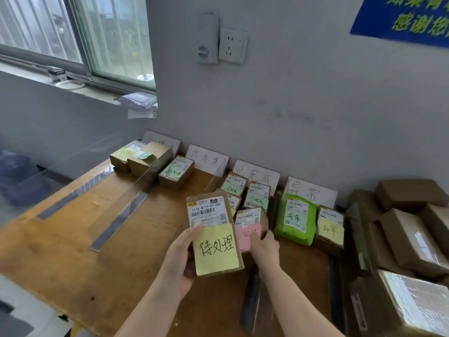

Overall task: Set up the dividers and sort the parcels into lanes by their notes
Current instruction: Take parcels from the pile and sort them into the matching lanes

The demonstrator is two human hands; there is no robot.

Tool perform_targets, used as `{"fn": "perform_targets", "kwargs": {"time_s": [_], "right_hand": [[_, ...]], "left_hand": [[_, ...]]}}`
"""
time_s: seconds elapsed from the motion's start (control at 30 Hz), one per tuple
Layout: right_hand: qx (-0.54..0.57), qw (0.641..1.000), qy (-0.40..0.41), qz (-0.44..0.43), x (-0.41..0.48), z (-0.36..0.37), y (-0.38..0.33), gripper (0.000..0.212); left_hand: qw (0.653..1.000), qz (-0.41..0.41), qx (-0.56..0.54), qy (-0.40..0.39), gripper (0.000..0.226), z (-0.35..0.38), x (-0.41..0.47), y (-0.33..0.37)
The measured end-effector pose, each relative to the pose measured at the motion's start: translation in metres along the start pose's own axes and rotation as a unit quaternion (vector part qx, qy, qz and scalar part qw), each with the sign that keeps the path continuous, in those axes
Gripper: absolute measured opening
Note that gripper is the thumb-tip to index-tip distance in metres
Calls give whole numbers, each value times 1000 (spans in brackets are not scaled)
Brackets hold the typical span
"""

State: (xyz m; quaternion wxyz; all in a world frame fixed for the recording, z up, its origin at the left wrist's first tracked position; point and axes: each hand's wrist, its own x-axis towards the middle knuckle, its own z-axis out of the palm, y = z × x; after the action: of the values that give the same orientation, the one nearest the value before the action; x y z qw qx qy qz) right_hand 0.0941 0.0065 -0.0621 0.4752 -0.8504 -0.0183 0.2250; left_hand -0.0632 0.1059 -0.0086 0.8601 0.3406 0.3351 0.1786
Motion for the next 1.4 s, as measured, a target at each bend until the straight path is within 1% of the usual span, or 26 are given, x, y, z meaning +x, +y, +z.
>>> {"fn": "perform_targets", "kwargs": {"time_s": [0.07, 0.2, 0.3, 0.47, 0.57, 0.67, 0.73, 0.8, 0.83, 0.87, 0.9, 0.93, 1.0, 1.03, 1.07, 1.1, 1.17, 1.27, 1.33, 1.4], "right_hand": [[-3, 1000, 9, 16, 11, 7, 3, 57], [37, 998, 15, 52, 28, 19, 15, 58], [67, 995, 23, 70, 34, 27, 17, 55], [20, 995, 59, 79, 45, 43, 28, 41], [-26, 993, 81, 77, 49, 49, 28, 45], [-101, 990, 89, 48, 50, 52, 23, 50], [-132, 986, 105, 9, 46, 55, 11, 51], [-116, 981, 142, -55, 36, 59, -12, 51], [-92, 978, 160, -102, 28, 61, -27, 48], [-62, 974, 160, -149, 19, 64, -44, 46], [-28, 973, 138, -183, 8, 68, -61, 46], [11, 975, 93, -200, -4, 71, -76, 49], [61, 978, -34, -197, -26, 77, -100, 65], [66, 977, -93, -182, -34, 80, -107, 70], [73, 973, -139, -170, -41, 84, -112, 66], [79, 970, -165, -162, -45, 88, -114, 58], [98, 968, -176, -149, -46, 97, -116, 54], [124, 972, -160, -123, -42, 113, -123, 62], [144, 975, -137, -104, -33, 125, -132, 61], [160, 978, -105, -82, -21, 139, -142, 60]], "left_hand": [[999, -6, 35, 1, 29, 1, 12, 7], [996, -17, 87, -2, 45, -2, 35, 21], [993, -22, 115, -16, 47, -5, 51, 34], [990, -33, 133, -39, 44, -17, 75, 57], [988, -33, 144, -50, 44, -24, 82, 68], [987, -34, 149, -52, 44, -31, 84, 76], [987, -31, 149, -48, 44, -34, 85, 79], [988, -24, 150, -40, 41, -36, 84, 83], [988, -18, 150, -36, 37, -37, 84, 85], [988, -12, 150, -31, 34, -38, 84, 88], [988, -6, 152, -27, 33, -38, 83, 91], [988, 0, 155, -23, 32, -38, 83, 94], [988, 12, 155, -16, 33, -39, 82, 102], [988, 17, 154, -13, 34, -40, 82, 107], [988, 22, 152, -10, 34, -41, 83, 112], [988, 26, 153, -4, 34, -43, 84, 116], [987, 25, 160, 7, 33, -45, 89, 127], [985, 14, 170, 19, 30, -48, 101, 142], [984, 23, 177, 26, 32, -50, 114, 151], [978, 40, 203, 29, 39, -52, 130, 156]]}}
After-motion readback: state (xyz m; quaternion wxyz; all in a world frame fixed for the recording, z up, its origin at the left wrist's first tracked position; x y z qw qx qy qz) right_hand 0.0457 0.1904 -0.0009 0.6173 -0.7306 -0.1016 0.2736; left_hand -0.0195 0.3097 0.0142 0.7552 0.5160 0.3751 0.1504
